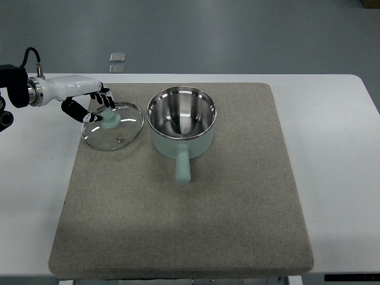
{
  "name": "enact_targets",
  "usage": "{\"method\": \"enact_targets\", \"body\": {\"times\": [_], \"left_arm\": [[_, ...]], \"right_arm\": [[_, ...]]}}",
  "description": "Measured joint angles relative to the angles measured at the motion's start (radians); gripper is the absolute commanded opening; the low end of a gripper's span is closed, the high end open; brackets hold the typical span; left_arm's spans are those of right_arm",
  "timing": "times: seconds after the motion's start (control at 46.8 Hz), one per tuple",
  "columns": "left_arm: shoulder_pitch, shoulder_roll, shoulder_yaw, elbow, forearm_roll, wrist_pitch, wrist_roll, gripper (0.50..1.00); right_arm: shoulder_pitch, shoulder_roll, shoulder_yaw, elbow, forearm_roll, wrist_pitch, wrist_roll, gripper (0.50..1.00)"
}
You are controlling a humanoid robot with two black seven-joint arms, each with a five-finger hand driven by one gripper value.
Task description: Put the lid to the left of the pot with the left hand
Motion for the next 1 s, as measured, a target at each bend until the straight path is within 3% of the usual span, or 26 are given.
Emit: {"method": "enact_targets", "body": {"times": [0.043, 0.128, 0.384, 0.555, 0.811, 1.004], "left_arm": [[0.001, 0.0, 0.0, 0.002, 0.0, 0.001, 0.0, 0.932], [0.001, 0.0, 0.0, 0.002, -0.013, 0.003, 0.0, 0.994], [0.002, 0.0, -0.002, 0.017, -0.13, 0.009, 0.001, 0.994], [-0.003, 0.007, -0.003, 0.067, -0.526, 0.01, 0.001, 0.994], [-0.012, 0.009, 0.0, 0.169, -1.306, -0.004, 0.002, 0.996], [-0.013, 0.012, -0.002, 0.173, -1.525, -0.011, 0.007, 0.996]], "right_arm": [[0.0, 0.0, 0.0, 0.0, 0.0, 0.0, 0.0, 0.924], [0.0, 0.0, 0.0, 0.0, 0.0, 0.0, 0.0, 0.924], [0.0, 0.0, 0.0, 0.0, 0.0, 0.0, 0.0, 0.924], [0.0, 0.0, 0.0, 0.0, 0.0, 0.0, 0.0, 0.924], [0.0, 0.0, 0.0, 0.0, 0.0, 0.0, 0.0, 0.924], [0.0, 0.0, 0.0, 0.0, 0.0, 0.0, 0.0, 0.924]]}}
